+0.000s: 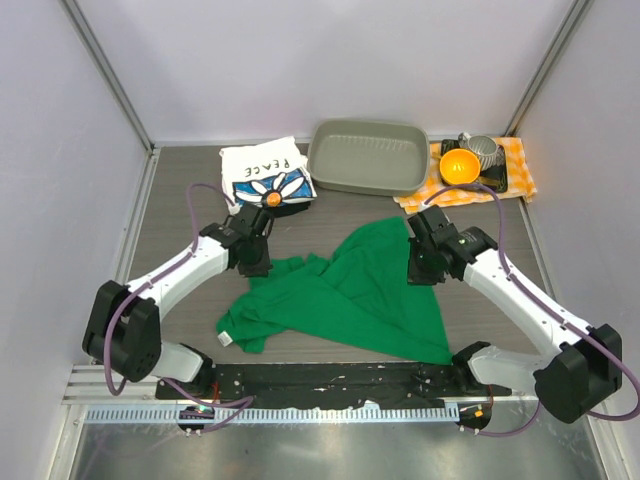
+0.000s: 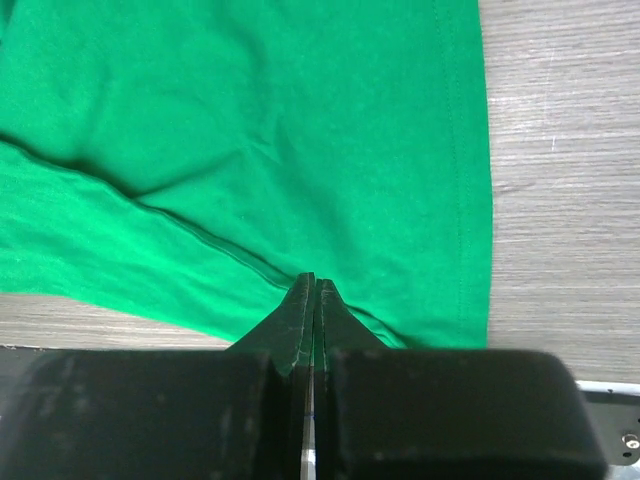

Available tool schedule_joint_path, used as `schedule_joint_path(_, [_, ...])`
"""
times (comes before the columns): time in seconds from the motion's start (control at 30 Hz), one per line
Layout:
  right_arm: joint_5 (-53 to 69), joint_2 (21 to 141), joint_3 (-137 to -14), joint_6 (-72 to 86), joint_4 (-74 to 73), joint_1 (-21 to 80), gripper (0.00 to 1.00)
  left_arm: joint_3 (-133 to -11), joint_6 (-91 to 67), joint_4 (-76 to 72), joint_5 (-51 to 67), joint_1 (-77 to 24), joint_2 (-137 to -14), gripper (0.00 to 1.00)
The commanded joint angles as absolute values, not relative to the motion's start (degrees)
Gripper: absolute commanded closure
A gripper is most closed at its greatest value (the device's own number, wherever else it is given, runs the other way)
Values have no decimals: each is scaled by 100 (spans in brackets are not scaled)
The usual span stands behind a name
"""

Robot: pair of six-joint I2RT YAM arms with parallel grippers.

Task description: Fold and stack the t-shirts

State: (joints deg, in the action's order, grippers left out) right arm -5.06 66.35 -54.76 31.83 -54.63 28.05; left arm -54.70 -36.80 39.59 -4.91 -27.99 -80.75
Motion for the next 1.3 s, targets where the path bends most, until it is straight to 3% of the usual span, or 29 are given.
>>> schedule_joint_path(0.0, [-581,6434,-5590,3217,-5080,2830,99,-5370,-3709,3428,-368,-2786,-8165,94])
schedule_joint_path(0.1, [-510,6346,-5634,3156,-5150,2830,99,-5572,-3831,3585,-921,-2786,-8411,84])
schedule_joint_path(0.13, [-492,6328,-5642,3155,-5220,2830,99,-5668,-3867,3612,-1053,-2786,-8463,67])
schedule_joint_path(0.23, [-370,6170,-5555,3138,-5160,2830,99,-5853,-4025,3709,-1616,-2769,-8692,46])
schedule_joint_path(0.33, [-352,6065,-5406,3129,-5150,2830,99,-6011,-4130,3683,-1898,-2567,-8938,37])
schedule_joint_path(0.4, [-290,6021,-5274,3120,-5133,2830,99,-6134,-4113,3674,-1706,-2304,-9174,37])
schedule_joint_path(0.87, [-308,5994,-4975,2927,-4948,2830,99,-6012,-4184,3138,-1081,-2057,-10257,49])
schedule_joint_path(0.97, [-290,6047,-4957,2927,-4931,2830,99,-5977,-4149,3085,-1055,-2057,-10336,63])
schedule_joint_path(1.0, [-273,6056,-4948,2918,-4905,2830,99,-5968,-4148,3085,-1055,-2057,-10353,77])
schedule_joint_path(1.1, [-255,6082,-4904,2927,-4843,2830,99,-5933,-4131,3085,-958,-2057,-10371,100])
schedule_joint_path(1.27, [-255,6135,-4887,2944,-4764,2830,99,-6239,-4078,3444,-1265,-2004,-10030,100])
